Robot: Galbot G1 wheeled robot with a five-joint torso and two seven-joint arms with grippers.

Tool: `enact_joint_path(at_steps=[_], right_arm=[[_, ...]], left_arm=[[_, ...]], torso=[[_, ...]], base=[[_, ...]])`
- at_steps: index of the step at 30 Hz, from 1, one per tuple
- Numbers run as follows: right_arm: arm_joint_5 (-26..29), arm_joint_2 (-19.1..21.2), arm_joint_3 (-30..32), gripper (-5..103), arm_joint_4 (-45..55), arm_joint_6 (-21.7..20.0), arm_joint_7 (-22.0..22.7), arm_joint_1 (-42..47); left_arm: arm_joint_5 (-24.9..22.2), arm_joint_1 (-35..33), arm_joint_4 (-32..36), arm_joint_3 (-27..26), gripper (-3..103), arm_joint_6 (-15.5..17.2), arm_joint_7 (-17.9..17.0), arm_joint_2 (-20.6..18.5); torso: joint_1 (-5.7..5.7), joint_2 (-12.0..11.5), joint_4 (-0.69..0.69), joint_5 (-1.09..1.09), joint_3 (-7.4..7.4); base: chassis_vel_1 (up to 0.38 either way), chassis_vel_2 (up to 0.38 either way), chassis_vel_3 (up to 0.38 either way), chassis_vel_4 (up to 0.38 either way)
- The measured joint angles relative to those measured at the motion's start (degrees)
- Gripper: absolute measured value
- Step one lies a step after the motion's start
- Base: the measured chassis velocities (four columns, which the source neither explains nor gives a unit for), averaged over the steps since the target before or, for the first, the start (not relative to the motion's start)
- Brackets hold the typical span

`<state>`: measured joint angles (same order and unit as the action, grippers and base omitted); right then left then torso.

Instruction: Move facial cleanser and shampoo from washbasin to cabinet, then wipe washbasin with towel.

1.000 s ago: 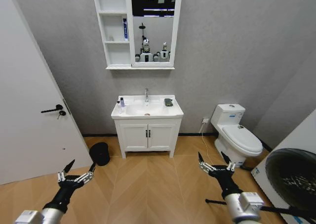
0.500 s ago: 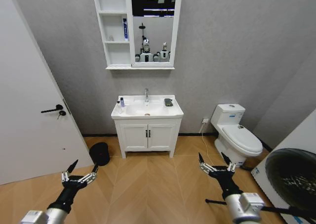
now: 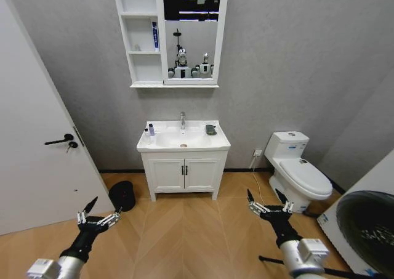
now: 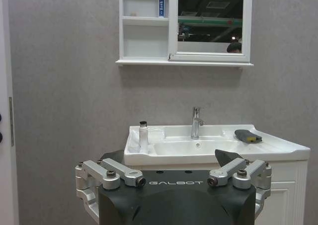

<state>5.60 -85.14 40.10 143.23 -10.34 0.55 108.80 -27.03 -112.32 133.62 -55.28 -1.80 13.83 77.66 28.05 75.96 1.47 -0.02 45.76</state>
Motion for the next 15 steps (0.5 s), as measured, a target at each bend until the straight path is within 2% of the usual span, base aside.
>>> enact_joint_path(at_steps=[11,12,15], right_arm=[[-0.27,0.28,-0.26,100,0.00,0.62,0.26,-0.12],[-0.27,0.33,-0.28,100,0.00,0.62,0.26,-0.19],[-0.21,0.49,-0.26,100,0.00,0.60,0.26,-0.30]], left_arm=[[-0.28,0.09,-0.27,-0.23,100,-0.59,0.01,0.20],[-0.23,0.12,-0.32,-0.13,100,-0.58,0.00,0.26],[-0.03,0.15,-0.33,0.14,100,-0.53,-0.01,0.48]], torso=[[0.00,-0.01,-0.03,0.03,0.00],[0.01,0.00,0.01,-0.02,0.00],[0.00,-0.01,-0.02,0.06,0.00]], base=[[-0.288,0.287,0.308,-0.298],[-0.340,0.354,0.367,-0.359],[-0.384,0.360,0.364,-0.378]])
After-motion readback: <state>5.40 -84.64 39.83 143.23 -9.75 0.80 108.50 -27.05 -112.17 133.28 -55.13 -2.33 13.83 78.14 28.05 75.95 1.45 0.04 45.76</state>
